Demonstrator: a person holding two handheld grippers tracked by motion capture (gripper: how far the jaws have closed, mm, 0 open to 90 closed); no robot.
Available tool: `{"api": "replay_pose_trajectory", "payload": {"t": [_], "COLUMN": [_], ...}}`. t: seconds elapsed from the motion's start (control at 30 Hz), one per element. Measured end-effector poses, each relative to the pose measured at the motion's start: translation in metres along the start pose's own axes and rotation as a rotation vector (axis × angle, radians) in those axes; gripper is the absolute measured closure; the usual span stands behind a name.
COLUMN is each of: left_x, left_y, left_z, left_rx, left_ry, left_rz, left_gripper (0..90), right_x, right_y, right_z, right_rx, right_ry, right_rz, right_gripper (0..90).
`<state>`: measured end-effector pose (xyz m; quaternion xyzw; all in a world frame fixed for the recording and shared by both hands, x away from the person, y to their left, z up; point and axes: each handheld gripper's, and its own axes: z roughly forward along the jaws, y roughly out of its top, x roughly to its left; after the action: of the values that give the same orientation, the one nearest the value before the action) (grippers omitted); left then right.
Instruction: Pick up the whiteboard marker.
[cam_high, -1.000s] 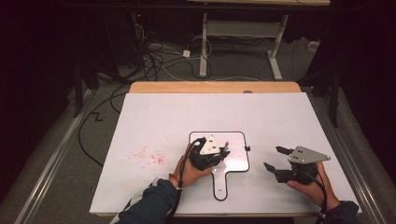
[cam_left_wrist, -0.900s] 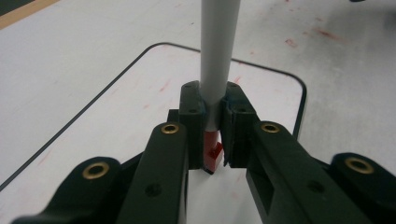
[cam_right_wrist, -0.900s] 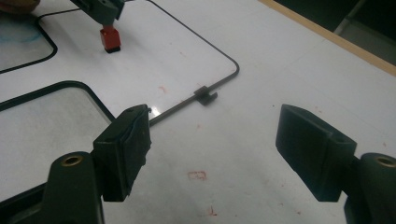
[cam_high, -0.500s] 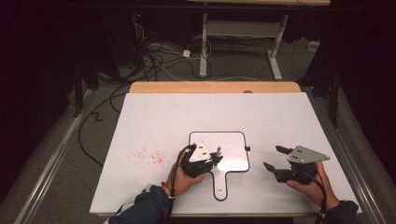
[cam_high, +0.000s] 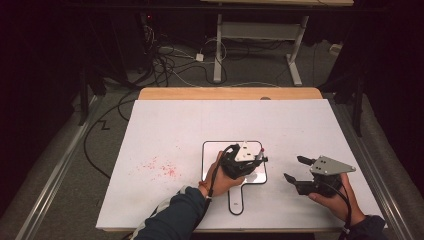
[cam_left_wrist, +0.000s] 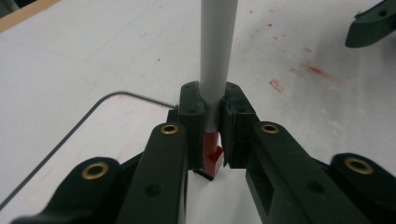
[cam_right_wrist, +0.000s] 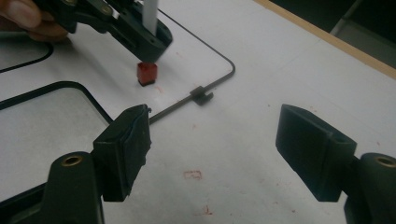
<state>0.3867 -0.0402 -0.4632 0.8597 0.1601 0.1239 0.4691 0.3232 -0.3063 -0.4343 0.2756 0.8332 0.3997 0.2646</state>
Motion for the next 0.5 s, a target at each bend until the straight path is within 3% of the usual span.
{"api": "replay_pose_trajectory", "payload": {"t": [0.27, 0.5], "left_x": [-0.004, -0.002], "left_y": [0.012, 0.003], "left_z": [0.019, 0.002], "left_rx": [-0.010, 0.010], "left_ry": [-0.021, -0.019], "left_rz": [0.006, 0.021], "left_gripper": [78.7, 78.7], "right_x": [-0.001, -0.001], "right_y": [-0.001, -0.001], "right_z": [0.000, -0.001], "right_rx": [0.003, 0.001], "right_ry": [0.005, 0.002], "right_rz": [-0.003, 0.000], "right_gripper": [26.9, 26.9]}}
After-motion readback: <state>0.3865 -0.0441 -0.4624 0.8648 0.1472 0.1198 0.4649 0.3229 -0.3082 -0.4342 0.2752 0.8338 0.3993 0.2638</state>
